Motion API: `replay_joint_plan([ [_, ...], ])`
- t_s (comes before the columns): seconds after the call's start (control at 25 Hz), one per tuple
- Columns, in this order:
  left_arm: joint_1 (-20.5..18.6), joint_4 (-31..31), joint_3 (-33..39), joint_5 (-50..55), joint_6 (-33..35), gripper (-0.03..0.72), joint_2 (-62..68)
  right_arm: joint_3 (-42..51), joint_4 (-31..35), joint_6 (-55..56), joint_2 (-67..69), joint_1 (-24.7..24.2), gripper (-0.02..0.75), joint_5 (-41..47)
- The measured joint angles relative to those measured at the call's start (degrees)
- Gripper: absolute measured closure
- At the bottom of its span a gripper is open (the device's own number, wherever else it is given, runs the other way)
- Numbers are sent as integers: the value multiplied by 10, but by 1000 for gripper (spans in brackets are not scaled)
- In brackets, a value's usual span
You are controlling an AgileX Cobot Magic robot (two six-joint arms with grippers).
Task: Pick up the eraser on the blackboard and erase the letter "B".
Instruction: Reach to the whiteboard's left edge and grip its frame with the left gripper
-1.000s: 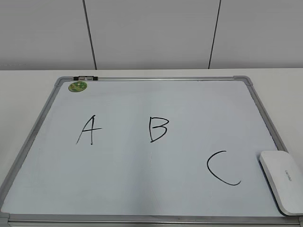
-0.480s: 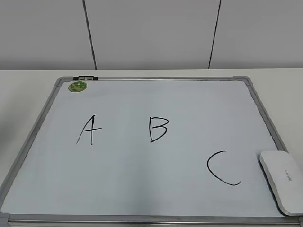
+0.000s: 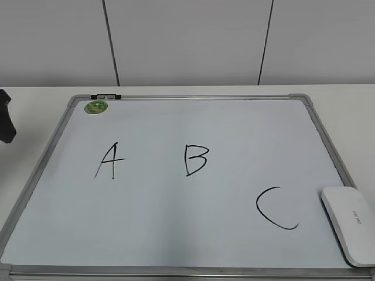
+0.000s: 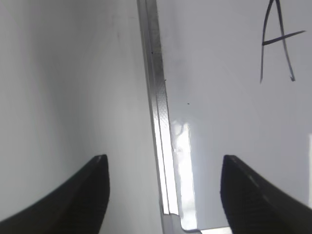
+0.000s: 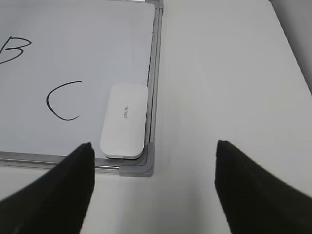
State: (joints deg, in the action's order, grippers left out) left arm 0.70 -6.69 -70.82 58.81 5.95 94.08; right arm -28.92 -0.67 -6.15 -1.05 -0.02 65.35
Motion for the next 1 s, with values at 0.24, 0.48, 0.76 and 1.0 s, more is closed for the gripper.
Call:
replay_joint_plan([
  [0.24, 0, 0, -41, -11, 3, 219, 89, 0, 0, 0, 0, 0, 147, 0],
  [0.48, 0, 0, -80, -26, 7, 292, 148, 0, 0, 0, 0, 0, 147, 0],
  [0.76, -3, 0, -103, -48, 13, 333, 183, 0, 0, 0, 0, 0, 147, 0],
  [1.0, -3, 0, -107, -48, 14, 358, 207, 0, 0, 0, 0, 0, 147, 0],
])
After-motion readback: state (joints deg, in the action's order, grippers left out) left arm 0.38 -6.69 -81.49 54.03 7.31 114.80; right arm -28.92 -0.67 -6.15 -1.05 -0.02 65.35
